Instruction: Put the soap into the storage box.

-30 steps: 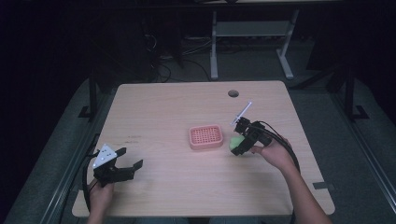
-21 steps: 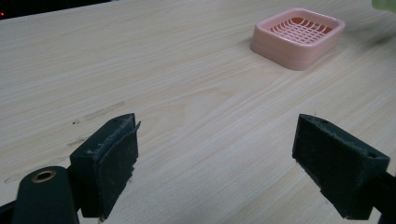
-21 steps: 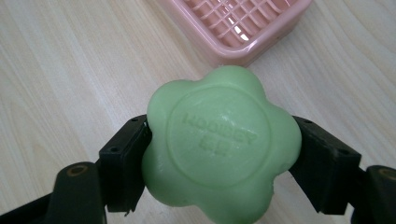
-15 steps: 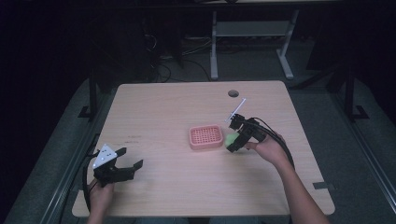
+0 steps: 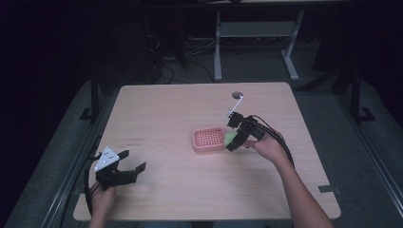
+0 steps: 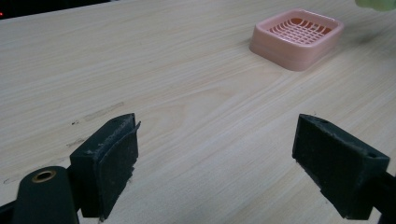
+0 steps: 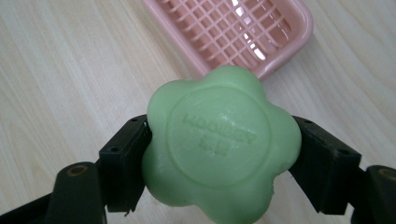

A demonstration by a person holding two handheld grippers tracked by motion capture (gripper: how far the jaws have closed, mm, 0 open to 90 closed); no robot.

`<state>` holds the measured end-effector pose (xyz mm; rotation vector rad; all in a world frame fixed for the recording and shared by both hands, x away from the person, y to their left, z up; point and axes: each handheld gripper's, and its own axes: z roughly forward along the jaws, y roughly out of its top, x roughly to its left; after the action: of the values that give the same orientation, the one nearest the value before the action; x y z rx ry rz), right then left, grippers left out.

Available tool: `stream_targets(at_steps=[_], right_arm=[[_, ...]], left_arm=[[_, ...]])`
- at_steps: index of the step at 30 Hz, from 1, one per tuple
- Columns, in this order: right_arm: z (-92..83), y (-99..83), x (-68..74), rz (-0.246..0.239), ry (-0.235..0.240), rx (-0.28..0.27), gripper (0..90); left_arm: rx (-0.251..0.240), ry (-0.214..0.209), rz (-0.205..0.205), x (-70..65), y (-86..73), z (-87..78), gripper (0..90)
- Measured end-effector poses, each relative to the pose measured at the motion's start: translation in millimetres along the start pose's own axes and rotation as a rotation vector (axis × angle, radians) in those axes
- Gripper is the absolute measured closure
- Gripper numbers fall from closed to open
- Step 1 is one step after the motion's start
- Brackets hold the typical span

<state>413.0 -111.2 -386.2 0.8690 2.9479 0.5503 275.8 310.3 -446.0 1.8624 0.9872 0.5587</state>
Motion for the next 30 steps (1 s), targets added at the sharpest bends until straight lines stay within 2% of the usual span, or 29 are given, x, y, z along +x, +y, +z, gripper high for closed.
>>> stream_targets(at_steps=[17,24,30], right_arm=[[6.1,42.4,4.1,-0.037,-0.012,0.019,26.0],[8.6,53.7,5.4,-0.039,-0.002,0.010,26.0],[14.3,63.4,5.7,-0.043,-0.003,0.031,26.0]], left_arm=[[-0.003,-0.002,0.000,0.7,0.3,-0.3,14.1],[-0.009,-0.003,-0.003,0.9,0.4,-0.3,14.1],[-0.007,-0.004,-0.003,0.6,0.6,0.0,14.1]])
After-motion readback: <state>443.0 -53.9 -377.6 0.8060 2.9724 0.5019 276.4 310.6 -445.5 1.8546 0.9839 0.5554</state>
